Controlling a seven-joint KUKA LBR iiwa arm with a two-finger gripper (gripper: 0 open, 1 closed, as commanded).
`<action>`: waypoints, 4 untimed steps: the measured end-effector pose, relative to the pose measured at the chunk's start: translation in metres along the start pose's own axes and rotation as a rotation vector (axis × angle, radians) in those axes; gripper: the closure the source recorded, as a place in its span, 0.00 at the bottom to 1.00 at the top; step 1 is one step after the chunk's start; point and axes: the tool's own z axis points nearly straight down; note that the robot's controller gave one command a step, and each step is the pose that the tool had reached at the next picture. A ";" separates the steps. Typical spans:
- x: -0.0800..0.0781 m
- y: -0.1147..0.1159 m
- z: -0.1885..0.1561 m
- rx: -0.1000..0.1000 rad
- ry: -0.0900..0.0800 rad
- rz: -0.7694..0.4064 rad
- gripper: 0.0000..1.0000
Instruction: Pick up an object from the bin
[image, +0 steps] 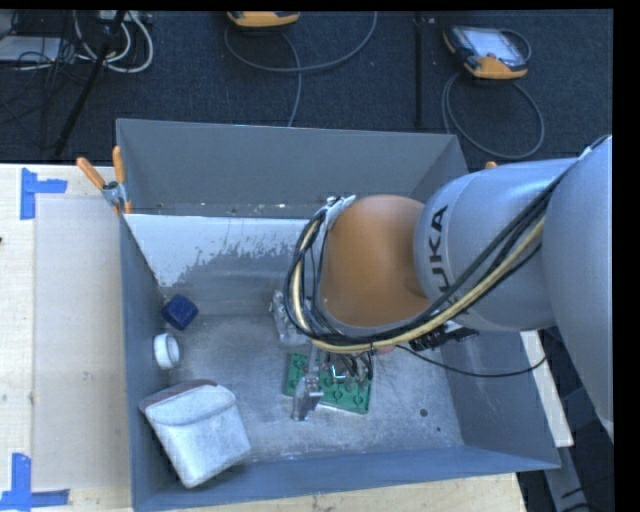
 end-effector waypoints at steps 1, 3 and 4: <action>0.026 -0.042 -0.005 0.002 -0.005 -0.085 0.00; -0.015 -0.064 0.044 0.001 -0.012 -0.441 0.00; -0.053 -0.123 0.060 -0.003 -0.017 -0.347 0.00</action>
Offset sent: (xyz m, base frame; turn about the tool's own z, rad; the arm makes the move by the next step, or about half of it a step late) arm -0.0247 -0.0406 0.0058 -0.0873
